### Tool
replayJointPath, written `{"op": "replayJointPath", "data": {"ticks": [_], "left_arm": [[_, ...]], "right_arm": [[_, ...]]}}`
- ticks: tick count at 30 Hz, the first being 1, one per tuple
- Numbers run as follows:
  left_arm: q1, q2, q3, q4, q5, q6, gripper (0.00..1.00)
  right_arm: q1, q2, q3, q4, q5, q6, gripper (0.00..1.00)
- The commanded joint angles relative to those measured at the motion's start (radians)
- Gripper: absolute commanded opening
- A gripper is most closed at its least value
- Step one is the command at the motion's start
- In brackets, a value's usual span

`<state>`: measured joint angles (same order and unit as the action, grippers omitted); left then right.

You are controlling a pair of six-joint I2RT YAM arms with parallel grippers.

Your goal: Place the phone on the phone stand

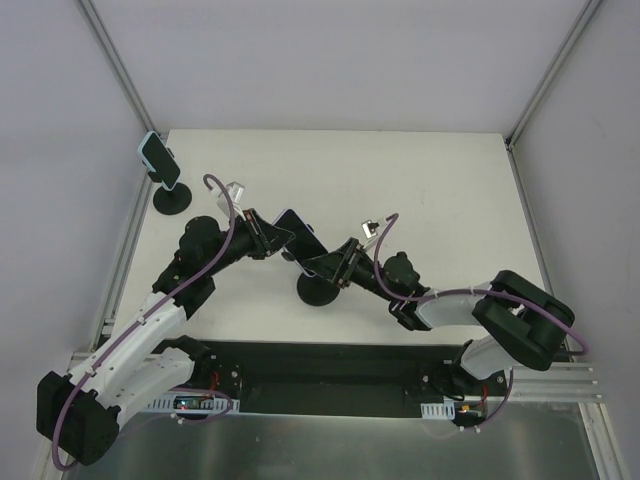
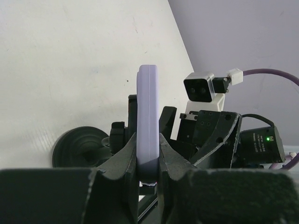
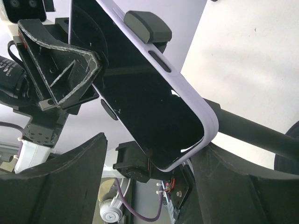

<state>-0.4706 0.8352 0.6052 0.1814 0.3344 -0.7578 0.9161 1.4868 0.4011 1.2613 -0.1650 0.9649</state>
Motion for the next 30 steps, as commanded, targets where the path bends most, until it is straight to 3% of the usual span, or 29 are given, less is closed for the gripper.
{"op": "replayJointPath", "data": {"ticks": [1, 7, 16, 17, 18, 19, 26, 27, 28, 30], "left_arm": [[0.003, -0.024, 0.058, 0.096, 0.041, -0.017, 0.0], [0.004, -0.016, 0.024, 0.184, 0.055, -0.078, 0.0], [0.006, -0.013, -0.025, 0.265, 0.069, -0.135, 0.0], [0.006, -0.015, -0.028, 0.265, 0.069, -0.136, 0.0], [0.007, -0.019, -0.03, 0.265, 0.069, -0.138, 0.0], [0.007, -0.021, -0.03, 0.265, 0.069, -0.135, 0.0], [0.006, -0.035, -0.002, 0.193, 0.071, -0.089, 0.0], [0.007, -0.041, 0.004, 0.173, 0.066, -0.077, 0.0], [0.009, -0.045, 0.011, 0.158, 0.063, -0.052, 0.0], [0.016, -0.06, 0.039, 0.109, 0.058, -0.023, 0.0]], "right_arm": [[0.012, -0.025, 0.077, 0.271, -0.068, -0.041, 0.7], [0.015, -0.046, 0.076, 0.271, -0.056, -0.035, 0.43], [0.01, -0.06, 0.088, 0.273, -0.044, -0.025, 0.29], [0.01, -0.062, 0.09, 0.273, -0.045, -0.026, 0.25], [0.012, -0.063, 0.091, 0.273, -0.047, -0.029, 0.07], [0.012, -0.065, 0.09, 0.273, -0.047, -0.032, 0.01], [0.001, -0.072, 0.059, 0.271, -0.036, -0.045, 0.0], [-0.003, -0.063, 0.064, 0.271, -0.047, -0.029, 0.02], [-0.006, -0.053, 0.067, 0.273, -0.06, -0.02, 0.23], [-0.011, -0.028, 0.064, 0.273, -0.08, -0.005, 0.76]]}}
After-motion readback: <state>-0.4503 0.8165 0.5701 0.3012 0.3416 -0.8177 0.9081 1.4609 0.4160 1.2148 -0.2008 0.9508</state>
